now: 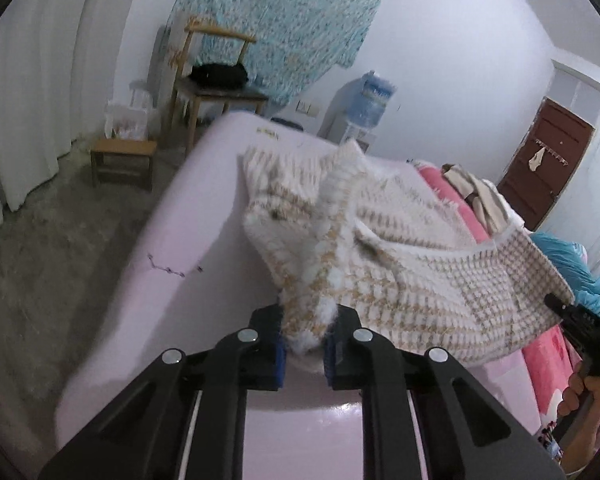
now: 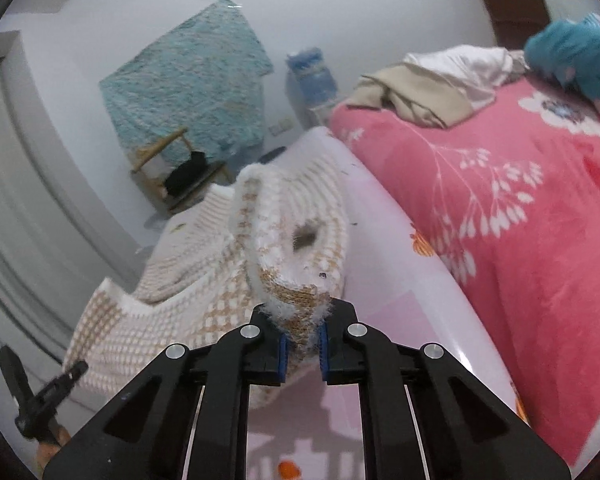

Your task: Fold large clothes

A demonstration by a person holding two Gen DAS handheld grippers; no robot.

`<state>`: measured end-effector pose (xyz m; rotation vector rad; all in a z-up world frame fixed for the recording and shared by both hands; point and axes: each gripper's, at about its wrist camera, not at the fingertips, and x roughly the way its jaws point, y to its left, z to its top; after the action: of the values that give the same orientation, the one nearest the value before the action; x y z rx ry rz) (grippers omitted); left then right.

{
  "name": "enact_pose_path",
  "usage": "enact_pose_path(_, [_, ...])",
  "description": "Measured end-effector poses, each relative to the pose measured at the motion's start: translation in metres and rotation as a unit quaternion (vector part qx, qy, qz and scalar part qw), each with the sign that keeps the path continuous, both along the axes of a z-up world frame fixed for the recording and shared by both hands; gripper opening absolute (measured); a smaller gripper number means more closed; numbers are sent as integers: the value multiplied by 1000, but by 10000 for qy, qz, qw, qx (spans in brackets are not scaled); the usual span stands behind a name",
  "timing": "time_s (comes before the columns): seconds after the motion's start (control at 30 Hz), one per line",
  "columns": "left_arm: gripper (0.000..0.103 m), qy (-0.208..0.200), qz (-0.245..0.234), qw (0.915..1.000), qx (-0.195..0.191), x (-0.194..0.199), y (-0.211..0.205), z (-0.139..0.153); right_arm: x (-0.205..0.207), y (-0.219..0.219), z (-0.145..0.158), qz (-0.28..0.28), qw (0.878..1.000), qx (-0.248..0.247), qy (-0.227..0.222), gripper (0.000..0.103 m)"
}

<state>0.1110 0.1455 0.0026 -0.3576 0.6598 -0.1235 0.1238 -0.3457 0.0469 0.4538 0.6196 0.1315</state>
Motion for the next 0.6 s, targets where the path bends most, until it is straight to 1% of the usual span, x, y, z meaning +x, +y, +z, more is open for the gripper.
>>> enact_pose_path(0.07, [13, 67, -113, 9999, -108, -9, 8, 6, -14, -1, 4, 74, 10000, -16, -24, 10])
enact_pose_path(0.13, [13, 224, -278, 9993, -121, -22, 16, 6, -33, -6, 1, 152, 9998, 107, 89, 10])
enact_pose_path(0.23, [14, 630, -398, 9972, -108, -43, 23, -8, -48, -12, -21, 228, 9979, 318, 525, 11])
enact_pose_path(0.27, [15, 828, -423, 9955, -176, -47, 26, -20, -52, -15, -37, 260, 9957, 376, 802, 14])
enact_pose_path(0.33, [20, 1179, -433, 9918, -243, -49, 31, -37, -54, -19, -57, 210, 9916, 359, 1223, 23])
enact_pose_path(0.4, [24, 1573, -306, 9866, -316, -50, 40, -56, -58, -28, -69, -133, 9881, 134, 1524, 36])
enact_pose_path(0.43, [27, 1639, -246, 9855, -354, -49, 44, -58, -61, -35, -69, -308, 9870, 23, 1576, 41])
enact_pose_path(0.47, [29, 1689, -165, 9848, -381, -51, 50, -59, -67, -45, -65, -457, 9872, 52, 1526, 50])
enact_pose_path(0.5, [36, 1683, -41, 9850, -369, -54, 59, -56, -71, -54, -59, -588, 9877, 69, 1447, 51])
enact_pose_path(0.53, [39, 1611, 42, 9863, -353, -56, 64, -52, -74, -59, -54, -660, 9880, 42, 1393, 51])
enact_pose_path(0.6, [41, 1420, 211, 9893, -258, -62, 73, -44, -77, -68, -43, -806, 9884, -110, 1281, 51])
